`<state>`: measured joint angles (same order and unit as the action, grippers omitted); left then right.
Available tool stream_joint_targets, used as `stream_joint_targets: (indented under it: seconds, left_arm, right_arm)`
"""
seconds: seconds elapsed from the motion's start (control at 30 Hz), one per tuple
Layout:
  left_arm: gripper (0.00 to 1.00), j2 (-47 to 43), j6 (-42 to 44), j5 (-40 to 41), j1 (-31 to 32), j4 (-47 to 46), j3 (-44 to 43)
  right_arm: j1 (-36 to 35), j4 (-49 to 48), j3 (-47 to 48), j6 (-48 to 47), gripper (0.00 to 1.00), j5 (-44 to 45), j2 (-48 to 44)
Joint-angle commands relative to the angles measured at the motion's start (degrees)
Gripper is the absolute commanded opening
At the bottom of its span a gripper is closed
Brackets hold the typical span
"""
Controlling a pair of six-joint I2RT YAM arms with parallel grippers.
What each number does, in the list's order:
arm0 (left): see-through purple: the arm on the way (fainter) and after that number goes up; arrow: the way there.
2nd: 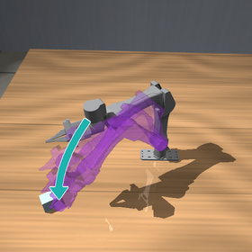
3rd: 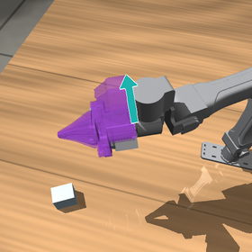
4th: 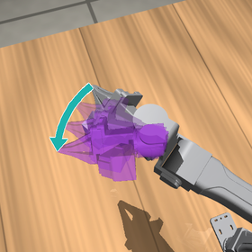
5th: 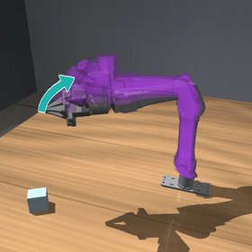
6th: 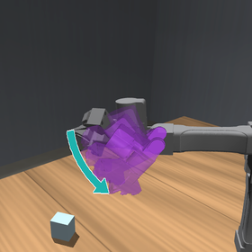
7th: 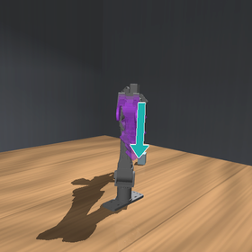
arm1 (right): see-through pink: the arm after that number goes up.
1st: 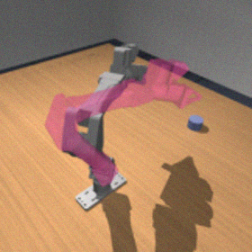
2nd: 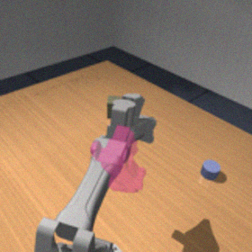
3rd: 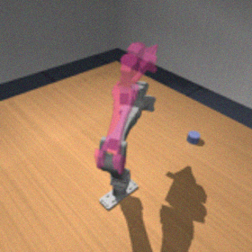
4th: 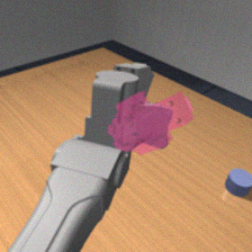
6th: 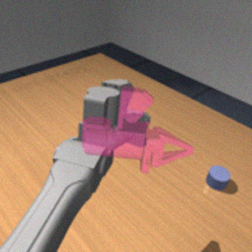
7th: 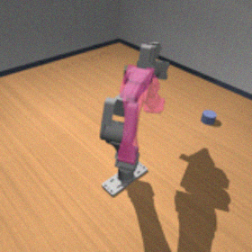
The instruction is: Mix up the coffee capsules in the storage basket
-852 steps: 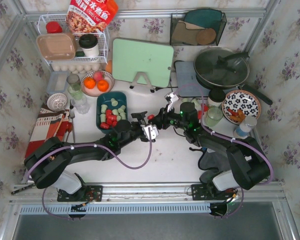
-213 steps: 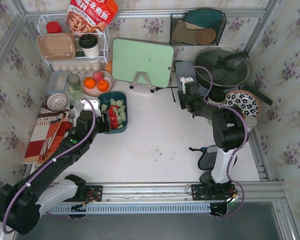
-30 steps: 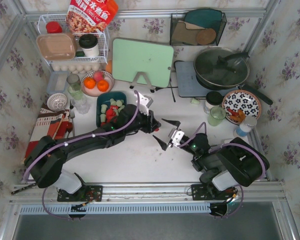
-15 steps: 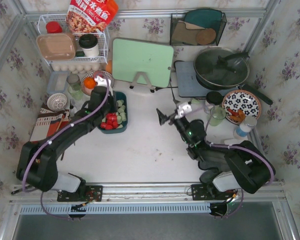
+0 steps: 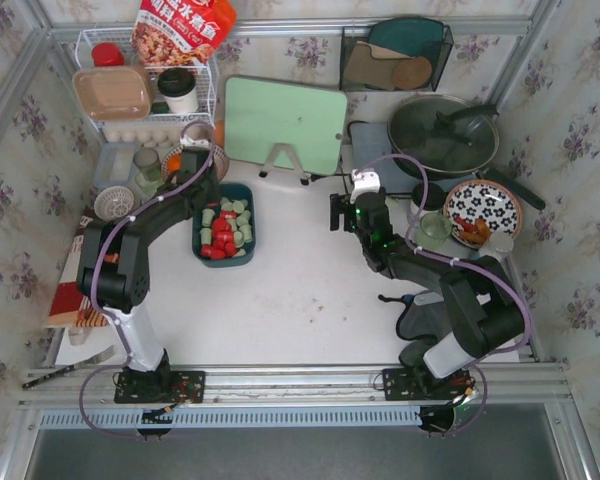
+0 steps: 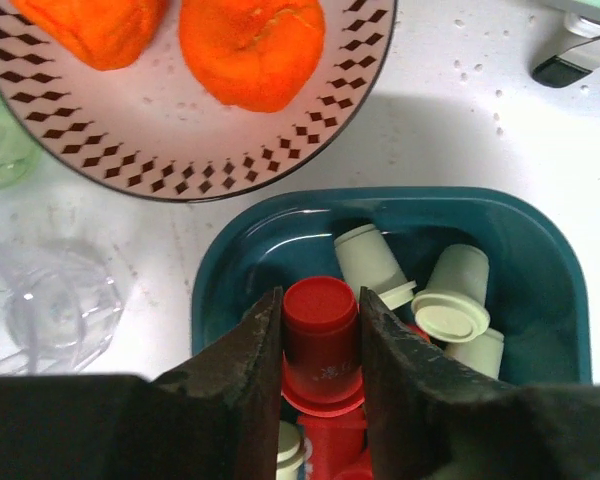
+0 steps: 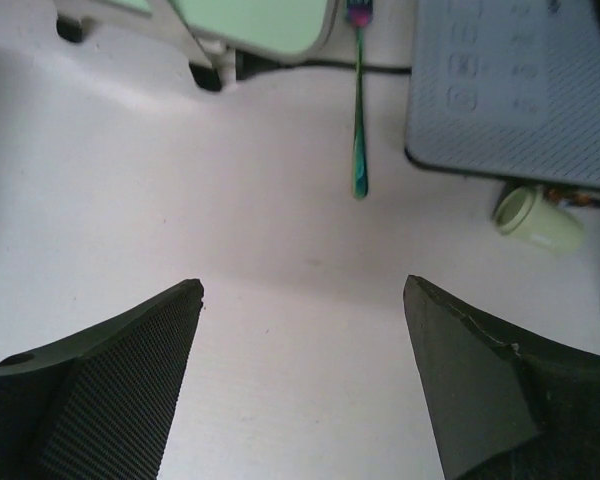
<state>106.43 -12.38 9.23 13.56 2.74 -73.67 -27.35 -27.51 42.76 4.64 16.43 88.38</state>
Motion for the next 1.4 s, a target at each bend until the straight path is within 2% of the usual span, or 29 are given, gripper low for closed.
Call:
stream_joint_targets:
  seconds: [0.0, 0.23, 0.37, 0.6, 0.83, 0.87, 0.9, 1.07, 1.27, 1.37]
  left_arm:
    - [0.40, 2.4, -1.5, -0.7, -0.1, -0.5, -2.6]
    - [0.68, 0.3, -2.3, -1.5, 0.0, -1.9, -0.6]
    - [0.69, -5.2, -2.5, -3.2, 0.0, -2.3, 3.0]
    - [0.69, -20.9, -4.6, -8.3, 1.5, 0.6, 13.4]
    - [0.70, -36.2, -6.1, -11.9, 3.6, 1.9, 26.5]
    - [0.92, -38.2, -6.0, -12.1, 3.9, 2.1, 27.9]
    - [1.00, -40.1, -5.9, -12.2, 4.1, 2.3, 29.1]
    - [0.99, -47.1, -5.2, -12.2, 5.2, 1.5, 34.6]
    - [0.99, -51.1, -5.6, -11.9, 5.4, -2.2, 39.0]
    - [0.99, -52.2, -6.2, -12.6, 5.4, -2.5, 39.6]
  right_arm:
    - [1.4, 6.2, 2.2, 4.7, 0.89, -1.9, 2.2]
    - [6.5, 9.5, 5.6, 14.8, 0.77, -1.3, 6.3]
    - [9.0, 11.0, 7.8, 19.5, 0.74, 1.4, 9.4]
    - [11.8, 11.0, 11.6, 23.3, 0.76, 9.6, 14.5]
    - [14.6, 14.3, 18.7, 24.3, 0.76, 10.1, 21.8]
    - [15.1, 15.2, 19.8, 24.6, 0.77, 9.1, 22.8]
    - [15.4, 15.8, 20.6, 24.8, 0.76, 8.4, 23.6]
    - [16.0, 18.9, 23.5, 26.2, 0.77, 8.3, 26.4]
    - [16.1, 23.3, 28.0, 27.2, 0.78, 9.3, 29.3]
    - [16.2, 24.7, 29.7, 26.9, 0.73, 8.6, 30.4]
